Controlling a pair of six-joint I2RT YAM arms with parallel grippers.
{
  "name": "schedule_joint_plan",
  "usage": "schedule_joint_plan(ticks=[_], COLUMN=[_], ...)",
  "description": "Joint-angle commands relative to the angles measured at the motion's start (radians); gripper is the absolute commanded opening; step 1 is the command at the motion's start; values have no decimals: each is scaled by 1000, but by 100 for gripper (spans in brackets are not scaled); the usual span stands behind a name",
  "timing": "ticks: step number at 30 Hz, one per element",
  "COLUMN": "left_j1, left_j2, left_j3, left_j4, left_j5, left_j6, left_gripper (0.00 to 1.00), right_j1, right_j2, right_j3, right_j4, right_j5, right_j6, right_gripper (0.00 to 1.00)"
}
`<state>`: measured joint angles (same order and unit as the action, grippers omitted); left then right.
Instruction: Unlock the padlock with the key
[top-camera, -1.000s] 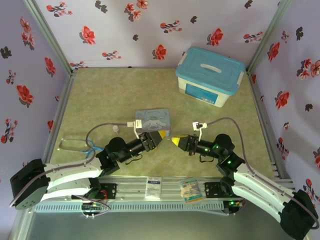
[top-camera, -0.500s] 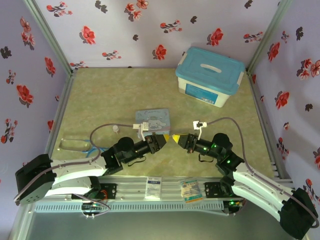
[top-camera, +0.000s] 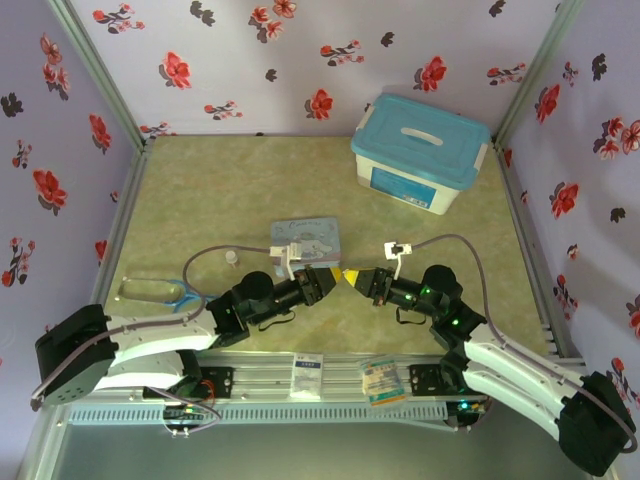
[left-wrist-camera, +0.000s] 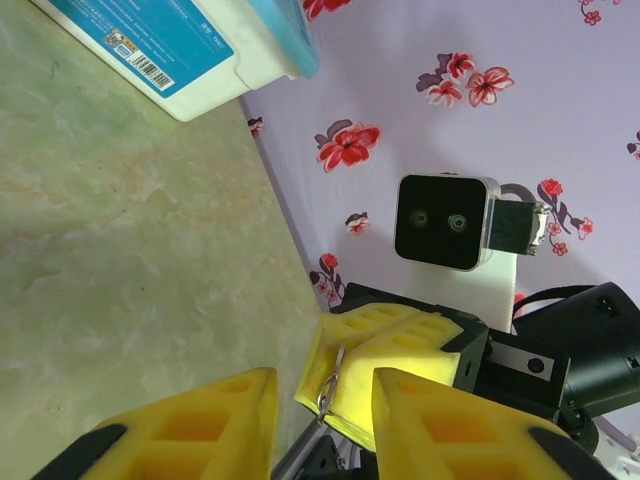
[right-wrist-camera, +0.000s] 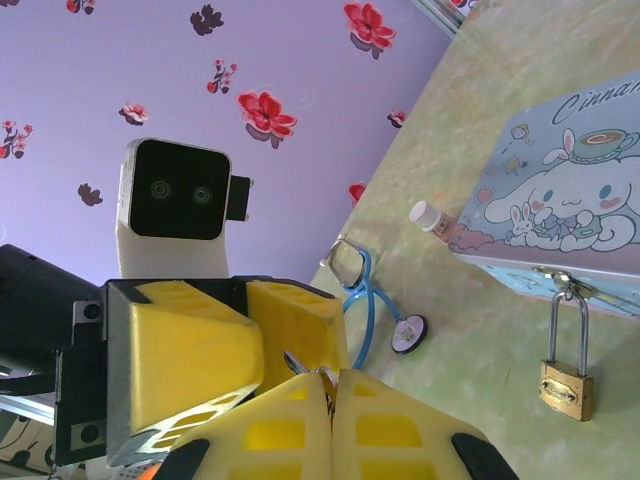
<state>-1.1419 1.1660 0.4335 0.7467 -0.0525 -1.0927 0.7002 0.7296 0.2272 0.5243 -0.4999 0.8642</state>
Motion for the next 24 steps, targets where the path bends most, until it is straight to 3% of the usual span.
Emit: schedule_joint_plan(ticks=[1,4,10,13,14,16,17,19,21,24], left_j1=[-2,-1,7,12,14,23,31,62,99,141], left_j2=[17,33,53,45,38,8,-12,-68,-109,-159], left_j3=[30,35,39,32,33,31,32,51,78,87], left_j4=[13,38,57,62,56,20,-19,-136,-248,-275], left_j5=[-10,7,17,20,25,32,43,104,199,301], left_j6=[2,-7,-13,-14,-10,8,18,60,94,100], left_gripper=[26,22,0,0,0,0,0,0,0,0], right_j1=[-1,1,5,5,5,-3,-10,-35,-61,-89], right_j2=[-2,-2,7,2,-2,-28,-45,-77,-80,-36], right_j3=[14,11,12,11,12,25,27,24,32,41], right_j4=[20,22,31,16,8,-67,-84,-74,-54,11], right_j5=[3,6,8,-9,-15,-7,-7,-42,-91,-179], right_j6=[-11,-10,-14,-19,-21,-41,-46,-38,-20,24], right_gripper=[0,0,0,0,4,61,70,76,76,76])
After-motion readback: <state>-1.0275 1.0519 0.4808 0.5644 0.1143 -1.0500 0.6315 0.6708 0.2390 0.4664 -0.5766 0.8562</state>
